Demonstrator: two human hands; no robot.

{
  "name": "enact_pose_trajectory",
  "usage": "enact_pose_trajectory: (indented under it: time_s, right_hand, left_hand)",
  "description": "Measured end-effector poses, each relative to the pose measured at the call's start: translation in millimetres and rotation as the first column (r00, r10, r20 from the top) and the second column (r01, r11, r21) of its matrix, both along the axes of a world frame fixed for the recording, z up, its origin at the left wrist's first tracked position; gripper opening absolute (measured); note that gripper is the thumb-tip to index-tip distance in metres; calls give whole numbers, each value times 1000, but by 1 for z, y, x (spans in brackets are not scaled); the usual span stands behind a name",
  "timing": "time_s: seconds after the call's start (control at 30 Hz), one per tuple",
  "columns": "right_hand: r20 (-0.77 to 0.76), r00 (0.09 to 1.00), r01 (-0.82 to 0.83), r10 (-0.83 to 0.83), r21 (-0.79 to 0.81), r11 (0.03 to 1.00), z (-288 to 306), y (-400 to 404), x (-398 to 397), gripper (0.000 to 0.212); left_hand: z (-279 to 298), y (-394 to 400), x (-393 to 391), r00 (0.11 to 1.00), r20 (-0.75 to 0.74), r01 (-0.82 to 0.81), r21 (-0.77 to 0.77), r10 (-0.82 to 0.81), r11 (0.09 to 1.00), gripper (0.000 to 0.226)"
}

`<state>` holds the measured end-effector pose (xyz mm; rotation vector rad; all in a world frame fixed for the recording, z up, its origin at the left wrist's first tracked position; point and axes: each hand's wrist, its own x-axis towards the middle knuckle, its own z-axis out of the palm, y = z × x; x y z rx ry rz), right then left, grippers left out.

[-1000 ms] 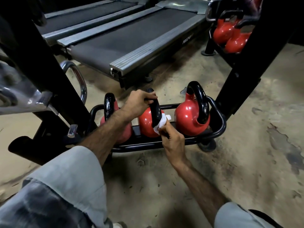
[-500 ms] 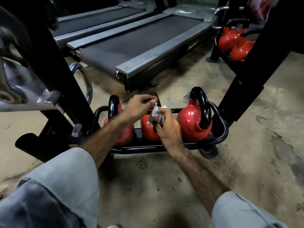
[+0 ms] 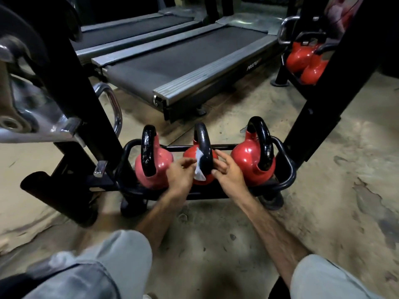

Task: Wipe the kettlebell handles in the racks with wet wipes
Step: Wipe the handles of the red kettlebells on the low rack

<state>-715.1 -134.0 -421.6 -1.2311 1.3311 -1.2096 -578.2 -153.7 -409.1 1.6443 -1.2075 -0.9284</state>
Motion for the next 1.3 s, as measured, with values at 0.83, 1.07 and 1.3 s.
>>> enact_pose_trajectory:
  time_s: [0.83,1.07,1.3]
  right_hand:
    - [-180,982,-60,64,26,998,7,-15,-18,41]
    - [-171,981,-89,96,45,995,10,-14,-18,49]
    - [-354,918,-168,179,63,984,31,-22,-22,57]
  left_hand:
    - [8,22,-25,995,-8,-101,-247,102,964,13]
    - [22,12,-26,998,14,-59,-316,67,947,18]
    - [50,-54,-30,900,435,170,-347,-3,922,19]
